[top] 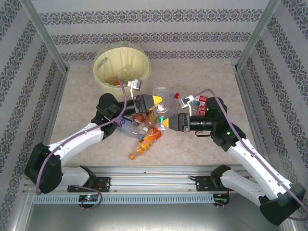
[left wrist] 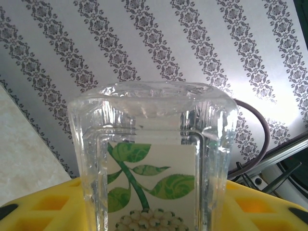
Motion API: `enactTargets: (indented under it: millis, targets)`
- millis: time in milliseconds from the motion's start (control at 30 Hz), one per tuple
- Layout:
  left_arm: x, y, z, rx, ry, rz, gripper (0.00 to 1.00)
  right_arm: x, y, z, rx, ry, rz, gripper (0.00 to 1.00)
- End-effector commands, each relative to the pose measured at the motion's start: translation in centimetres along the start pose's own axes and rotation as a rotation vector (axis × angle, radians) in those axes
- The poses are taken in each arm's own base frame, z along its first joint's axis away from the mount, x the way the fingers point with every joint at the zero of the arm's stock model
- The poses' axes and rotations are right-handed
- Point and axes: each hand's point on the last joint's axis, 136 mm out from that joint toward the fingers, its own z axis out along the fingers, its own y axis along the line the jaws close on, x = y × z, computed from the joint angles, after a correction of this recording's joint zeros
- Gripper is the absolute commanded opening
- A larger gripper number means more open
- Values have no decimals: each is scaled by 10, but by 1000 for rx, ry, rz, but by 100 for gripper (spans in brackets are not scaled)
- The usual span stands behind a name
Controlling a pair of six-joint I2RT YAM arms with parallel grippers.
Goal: Put the plastic bottles in the bin
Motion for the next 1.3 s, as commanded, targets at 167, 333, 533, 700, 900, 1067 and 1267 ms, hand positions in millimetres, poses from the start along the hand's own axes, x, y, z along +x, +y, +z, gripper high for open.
enactTargets:
  millis: [167,333,533,700,900,1067,1267]
  targets:
    - [-35,-20,-24,-155,-7,152,53,-24,34,-43,186,-182,-196,97]
    - [-63,-18,-45,-375,-1,249,52,-37,47,-60,252,-267,-276,98]
    - [-109,-8,-67,-644,3,357,52,-42,48,-69,300,-300,-319,98]
    - [-155,5,-85,-894,-14,458,52,-39,45,-74,334,-297,-336,98]
    - [-194,56,-113,-1218,29,513,51,-35,40,-78,360,-299,-334,98]
    - [-214,98,-131,-1390,70,485,51,-31,36,-83,395,-298,-333,98]
    - [-212,145,-139,-1474,168,433,52,-30,31,-82,411,-283,-318,98]
